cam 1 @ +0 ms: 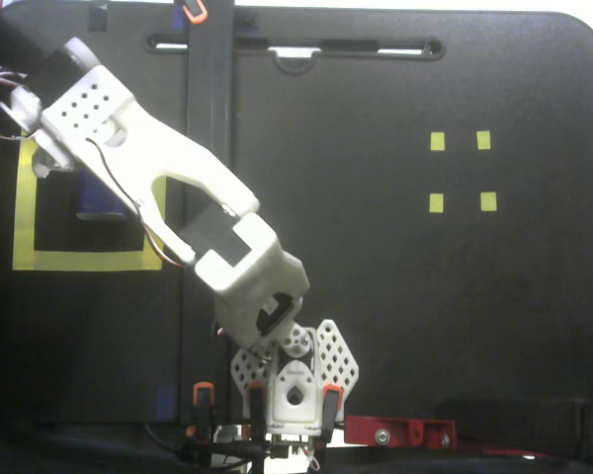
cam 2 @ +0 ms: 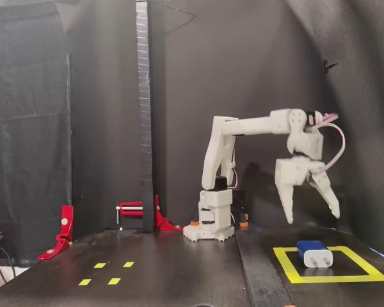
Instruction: Grasp the block and place it in the designated area.
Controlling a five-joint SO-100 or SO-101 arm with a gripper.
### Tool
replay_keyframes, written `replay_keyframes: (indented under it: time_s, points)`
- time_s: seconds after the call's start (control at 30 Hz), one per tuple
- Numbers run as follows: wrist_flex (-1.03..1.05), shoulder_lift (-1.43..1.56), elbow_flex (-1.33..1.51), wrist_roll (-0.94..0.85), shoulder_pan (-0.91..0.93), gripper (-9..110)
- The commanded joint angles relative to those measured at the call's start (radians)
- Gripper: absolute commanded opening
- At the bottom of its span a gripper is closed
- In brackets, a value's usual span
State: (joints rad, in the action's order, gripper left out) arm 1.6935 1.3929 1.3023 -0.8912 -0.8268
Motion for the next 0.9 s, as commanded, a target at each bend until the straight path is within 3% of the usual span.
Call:
replay_keyframes:
  time_s: [0.0,0.27,0.73,0.87]
  points:
    - [0.011,0.063,-0.005,-0.009,0.008,40]
    - [0.012,0.064,-0.005,-0.011,0.009,39]
    - [0.000,0.064,-0.003,-0.006,0.012,1]
    - [-0.002,0.063,-0.003,-0.006,0.015,0]
